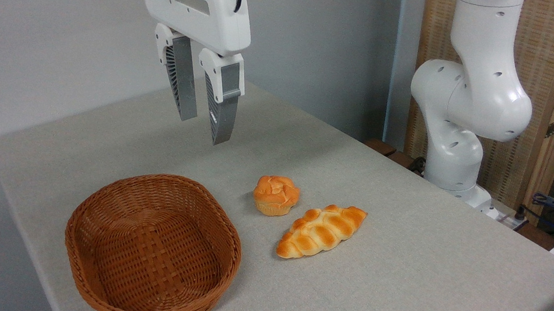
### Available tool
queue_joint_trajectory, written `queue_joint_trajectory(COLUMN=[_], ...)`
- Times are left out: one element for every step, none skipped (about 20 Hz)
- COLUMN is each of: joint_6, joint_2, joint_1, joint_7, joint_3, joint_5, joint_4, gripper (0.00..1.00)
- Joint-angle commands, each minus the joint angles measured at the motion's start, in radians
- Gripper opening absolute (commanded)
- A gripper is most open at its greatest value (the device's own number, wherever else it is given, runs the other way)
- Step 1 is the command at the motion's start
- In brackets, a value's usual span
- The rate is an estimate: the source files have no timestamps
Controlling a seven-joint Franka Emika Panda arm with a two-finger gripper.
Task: Put bread into the basket
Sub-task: 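Lower the open gripper down over the small round orange bun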
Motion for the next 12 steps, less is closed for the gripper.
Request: queue_joint_trajectory(joint_6=[-0.028, -0.029, -0.029, -0.029, -0.029, -0.029, -0.029, -0.029, -0.029, -0.029, -0.029, -0.025], joint_2=[0.0, 0.0, 0.0, 0.0, 0.0, 0.0, 0.0, 0.0, 0.0, -0.002, -0.002, -0.011], joint_1=[-0.001, -0.001, -0.001, -0.001, -0.001, -0.001, -0.001, -0.001, -0.001, -0.001, -0.001, -0.001], joint_7=[-0.006, -0.006, -0.006, -0.006, -0.006, -0.006, -0.006, -0.006, -0.006, -0.006, -0.006, -0.006], joint_3=[0.007, 0.007, 0.008, 0.01, 0.01, 0.01, 0.01, 0.01, 0.01, 0.01, 0.01, 0.007], joint_5=[-0.018, -0.018, -0.018, -0.018, -0.018, -0.018, -0.018, -0.018, -0.018, -0.018, -0.018, -0.018], joint_4=[0.006, 0.006, 0.004, 0.006, 0.006, 0.004, 0.004, 0.004, 0.003, 0.001, -0.005, -0.019], gripper=[1.0, 1.0, 1.0, 1.0, 1.0, 1.0, 1.0, 1.0, 1.0, 1.0, 1.0, 1.0])
